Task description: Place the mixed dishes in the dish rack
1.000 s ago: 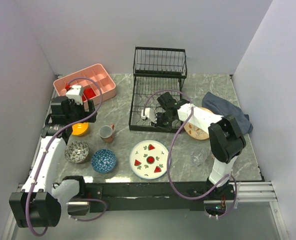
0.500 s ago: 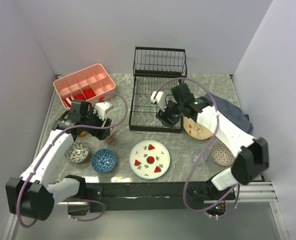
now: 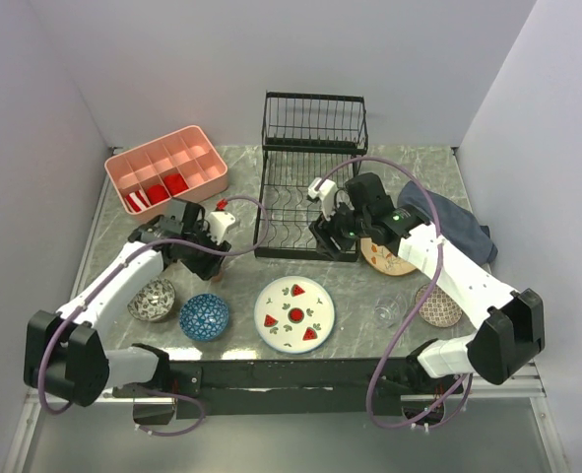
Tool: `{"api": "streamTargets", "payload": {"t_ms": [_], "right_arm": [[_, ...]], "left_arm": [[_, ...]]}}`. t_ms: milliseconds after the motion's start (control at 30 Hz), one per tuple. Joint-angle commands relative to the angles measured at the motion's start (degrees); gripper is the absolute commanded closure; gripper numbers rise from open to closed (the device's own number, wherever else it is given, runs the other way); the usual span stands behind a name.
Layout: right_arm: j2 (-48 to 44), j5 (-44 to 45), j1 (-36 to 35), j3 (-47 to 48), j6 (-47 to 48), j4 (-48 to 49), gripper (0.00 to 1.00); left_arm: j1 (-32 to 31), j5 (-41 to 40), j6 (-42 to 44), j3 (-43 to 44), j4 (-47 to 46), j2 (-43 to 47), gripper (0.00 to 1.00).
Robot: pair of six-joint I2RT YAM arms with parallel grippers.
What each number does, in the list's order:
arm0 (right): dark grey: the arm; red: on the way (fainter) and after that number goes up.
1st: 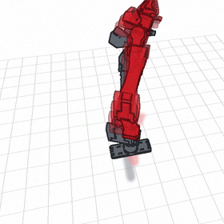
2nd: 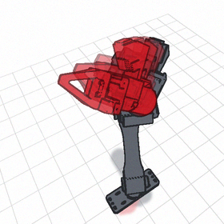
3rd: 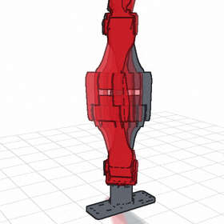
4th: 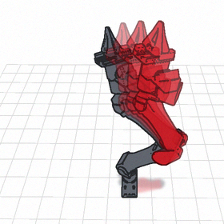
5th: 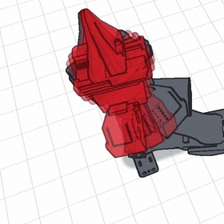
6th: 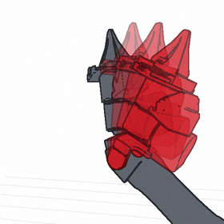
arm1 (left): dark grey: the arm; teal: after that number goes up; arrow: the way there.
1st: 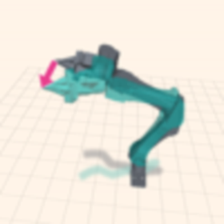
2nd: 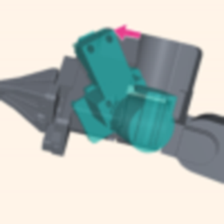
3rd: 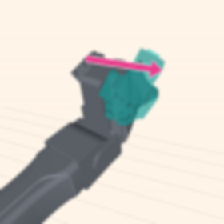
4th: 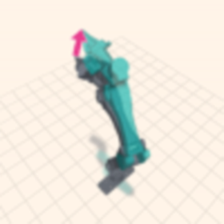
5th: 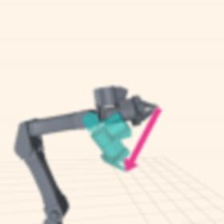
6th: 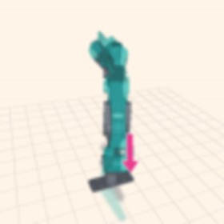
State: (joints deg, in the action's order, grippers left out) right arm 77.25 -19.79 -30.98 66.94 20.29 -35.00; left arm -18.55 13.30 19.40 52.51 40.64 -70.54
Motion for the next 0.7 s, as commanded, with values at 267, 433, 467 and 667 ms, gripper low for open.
{"api": "streamTargets", "payload": {"t_ms": [267, 433, 467, 667], "right_arm": [[-2.28, -1.56, -0.04, -0.05, -3.07, 4.06, 0.33], [-4.3, -0.78, 0.74, -0.58, -3.15, 4.15, 0.33], [-4.3, -1.12, 1.27, -0.23, -3.76, 3.72, 0.33], [-1.5, -9.97, 6.72, 7.32, -14.74, 2.57, 0.33]], "left_arm": [[-3.07, -5.83, 3.63, 3.65, -0.21, -6.27, 0.62], [-3.95, -5.75, 4.33, 6.98, 1.1, -8.65, 0.88], [-3.95, -5.57, 4.42, 7.69, 2.58, -8.65, 0.92], [-2.03, -2.42, 4.07, 17.96, 9.62, -6.89, 0.99]]}}
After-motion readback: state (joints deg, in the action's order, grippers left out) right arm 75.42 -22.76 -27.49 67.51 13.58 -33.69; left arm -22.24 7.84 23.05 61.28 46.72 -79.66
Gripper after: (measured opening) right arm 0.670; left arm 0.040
